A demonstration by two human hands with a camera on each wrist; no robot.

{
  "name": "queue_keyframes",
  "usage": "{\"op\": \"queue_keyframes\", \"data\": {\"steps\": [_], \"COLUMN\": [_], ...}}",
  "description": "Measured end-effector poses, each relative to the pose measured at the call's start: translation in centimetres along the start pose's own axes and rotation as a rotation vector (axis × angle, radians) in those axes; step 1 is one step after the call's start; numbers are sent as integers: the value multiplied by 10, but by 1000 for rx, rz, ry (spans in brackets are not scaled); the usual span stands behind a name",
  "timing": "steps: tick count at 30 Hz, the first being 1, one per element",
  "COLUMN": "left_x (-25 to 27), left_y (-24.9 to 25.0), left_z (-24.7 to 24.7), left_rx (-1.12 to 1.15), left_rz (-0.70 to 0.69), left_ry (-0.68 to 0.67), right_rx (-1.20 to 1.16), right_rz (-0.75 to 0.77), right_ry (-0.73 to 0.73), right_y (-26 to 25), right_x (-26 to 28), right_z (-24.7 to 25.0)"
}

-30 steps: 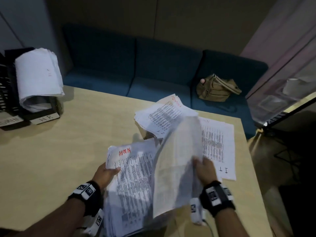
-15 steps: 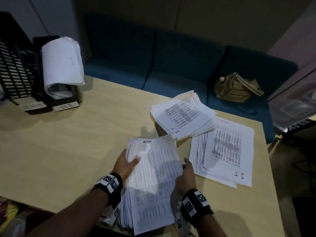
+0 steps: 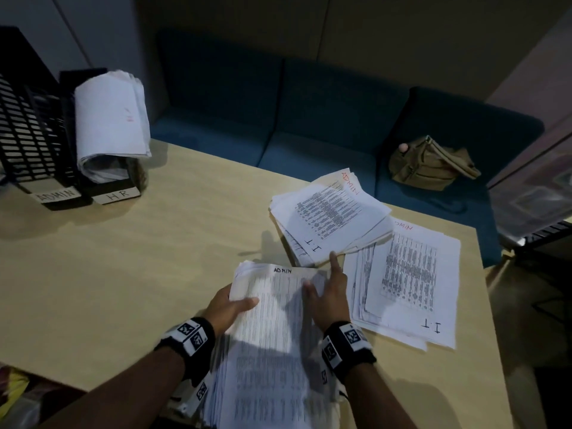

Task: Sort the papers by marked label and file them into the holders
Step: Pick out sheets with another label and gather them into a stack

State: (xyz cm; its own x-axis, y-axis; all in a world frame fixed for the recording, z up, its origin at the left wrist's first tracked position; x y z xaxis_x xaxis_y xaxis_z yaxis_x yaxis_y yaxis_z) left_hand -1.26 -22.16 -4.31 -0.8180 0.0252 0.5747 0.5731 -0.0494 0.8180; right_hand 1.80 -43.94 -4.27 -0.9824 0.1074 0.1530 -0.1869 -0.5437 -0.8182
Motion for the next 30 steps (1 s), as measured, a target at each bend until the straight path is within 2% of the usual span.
{"op": "queue_keyframes", "data": {"steps": [3, 5, 7, 8, 10, 12, 14, 16, 17, 21, 24, 27, 30], "left_x": [-4, -11, -21, -26, -29, -31, -32, -32, -31, -32, -32, -30, -29], "left_y": [-3, -6, -10, -9, -7, -5, -6, -9, -10, -13, -12, -10, -11], "left_z": [-8, -11, -11, -11, -8, -3, 6, 13, 15, 17, 16, 15, 15], "left_rx": [-25, -98, -277, -364, -438, -454, -440, -427, -418, -417, -418, -414, -425], "left_rz": [-17, -40, -100, -112, -97, -99, -76, -42, -29, -5, 1, -1, -1], "left_ry": [-148, -193, -161, -124, -46, 4, 64, 88, 78, 54, 62, 58, 59], "right_rx": [158, 251, 277, 287, 326, 403, 597, 754, 725, 741, 826, 749, 597], "right_rz": [-75, -96, -41, 5, 49, -7, -129, -188, -216, -181, -85, -271, -522], "right_ry": [-76, -137, -205, -189, -32, 76, -6, -106, -93, -64, -165, -49, 227], "right_y": [2, 5, 6, 6, 14, 36, 66, 91, 98, 109, 103, 97, 108], "right_x": [-8, -12, -15, -17, -24, -28, -23, -12, -4, 34, 48, 40, 37], "right_z": [3, 4, 10, 17, 43, 74, 99, 112, 114, 104, 93, 107, 130]}}
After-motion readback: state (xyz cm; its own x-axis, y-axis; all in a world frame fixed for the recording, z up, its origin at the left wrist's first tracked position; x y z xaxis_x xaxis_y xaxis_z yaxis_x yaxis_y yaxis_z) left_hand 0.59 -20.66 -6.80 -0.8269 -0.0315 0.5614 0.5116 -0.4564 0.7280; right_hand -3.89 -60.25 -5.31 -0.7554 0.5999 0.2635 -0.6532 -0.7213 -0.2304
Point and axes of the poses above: each hand's wrist, its own x-axis away from the middle knuckle, its own z-axis out of the back of the hand, y = z × x, the point moved 2 cm from there along -x, towards the middle knuckle, and after that the axes turned 2 degrees about z, right-handed, at the moved point
